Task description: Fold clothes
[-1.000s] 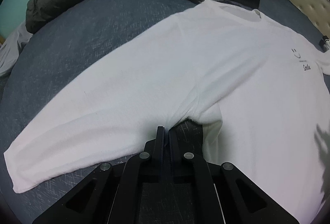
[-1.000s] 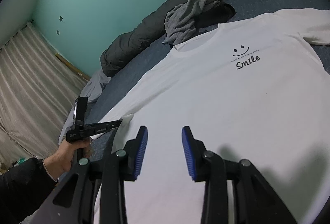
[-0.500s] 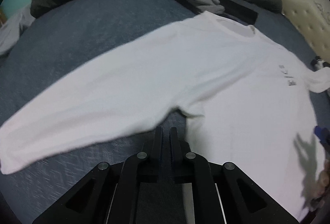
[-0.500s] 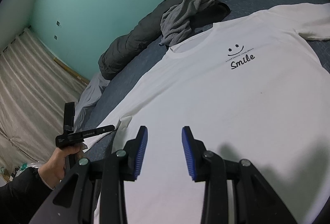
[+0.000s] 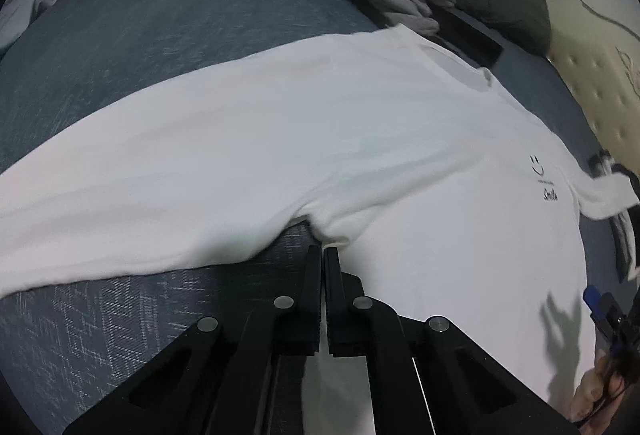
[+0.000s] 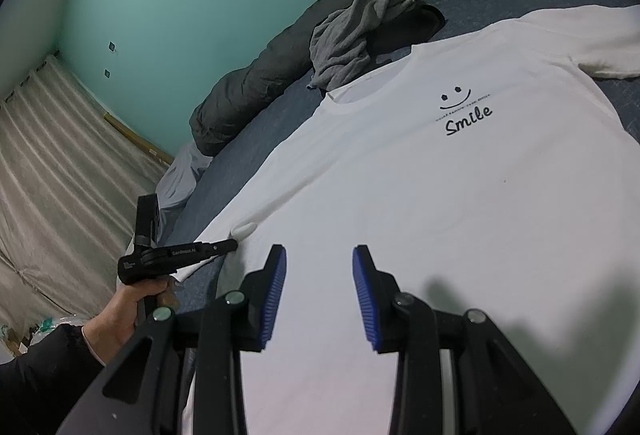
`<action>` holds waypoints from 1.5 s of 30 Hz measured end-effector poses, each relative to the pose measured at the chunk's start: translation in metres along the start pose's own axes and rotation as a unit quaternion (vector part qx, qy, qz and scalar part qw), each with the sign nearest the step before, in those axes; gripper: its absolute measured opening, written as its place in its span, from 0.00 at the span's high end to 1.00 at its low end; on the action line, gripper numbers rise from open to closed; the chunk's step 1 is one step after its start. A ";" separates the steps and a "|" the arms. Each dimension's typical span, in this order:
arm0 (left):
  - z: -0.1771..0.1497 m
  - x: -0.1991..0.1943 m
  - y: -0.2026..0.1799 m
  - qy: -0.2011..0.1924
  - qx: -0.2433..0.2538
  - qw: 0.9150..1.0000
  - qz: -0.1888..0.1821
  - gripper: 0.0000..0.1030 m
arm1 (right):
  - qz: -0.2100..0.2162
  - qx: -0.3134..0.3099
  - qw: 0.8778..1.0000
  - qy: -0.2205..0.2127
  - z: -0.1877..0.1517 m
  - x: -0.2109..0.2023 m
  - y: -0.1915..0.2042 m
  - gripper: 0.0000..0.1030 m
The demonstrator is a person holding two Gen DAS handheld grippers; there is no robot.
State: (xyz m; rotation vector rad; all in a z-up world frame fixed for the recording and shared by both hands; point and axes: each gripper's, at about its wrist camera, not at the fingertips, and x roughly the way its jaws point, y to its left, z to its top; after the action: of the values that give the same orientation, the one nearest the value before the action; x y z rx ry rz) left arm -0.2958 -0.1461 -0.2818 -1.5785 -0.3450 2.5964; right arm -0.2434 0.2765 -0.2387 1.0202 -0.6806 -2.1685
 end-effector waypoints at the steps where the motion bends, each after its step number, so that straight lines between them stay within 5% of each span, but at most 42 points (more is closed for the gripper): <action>1: -0.001 0.000 0.003 -0.001 -0.004 1.000 0.000 0.99 | 0.000 0.000 1.000 0.000 0.000 0.000 0.000 0.67; 12: -0.009 -0.003 0.020 0.003 -0.063 0.998 -0.007 0.96 | 0.000 0.003 1.000 -0.001 0.002 0.000 0.000 0.67; 16: -0.005 -0.011 0.021 -0.006 -0.068 0.998 -0.015 0.80 | 0.000 0.003 1.000 -0.001 0.001 0.001 0.000 0.67; 19: -0.001 -0.007 0.016 -0.007 -0.059 0.998 -0.021 0.79 | 0.000 0.002 1.000 -0.001 0.001 0.001 0.000 0.67; 25: 0.010 0.005 0.019 -0.007 -0.073 0.997 -0.035 0.80 | 0.000 0.002 1.000 -0.001 0.000 0.000 0.000 0.67; 28: 0.012 0.007 0.020 -0.013 -0.066 0.998 -0.021 0.97 | -0.001 0.002 1.000 -0.002 -0.002 0.000 -0.002 0.67; 45: 0.005 -0.012 0.042 -0.038 -0.099 0.994 -0.018 0.98 | -0.002 0.012 1.000 -0.006 0.003 0.000 -0.006 0.67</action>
State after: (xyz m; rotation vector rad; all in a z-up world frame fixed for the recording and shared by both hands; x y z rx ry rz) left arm -0.2930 -0.1895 -0.2790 -1.5133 -0.6493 2.6715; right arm -0.2477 0.2812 -0.2413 1.0220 -0.7112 -2.1762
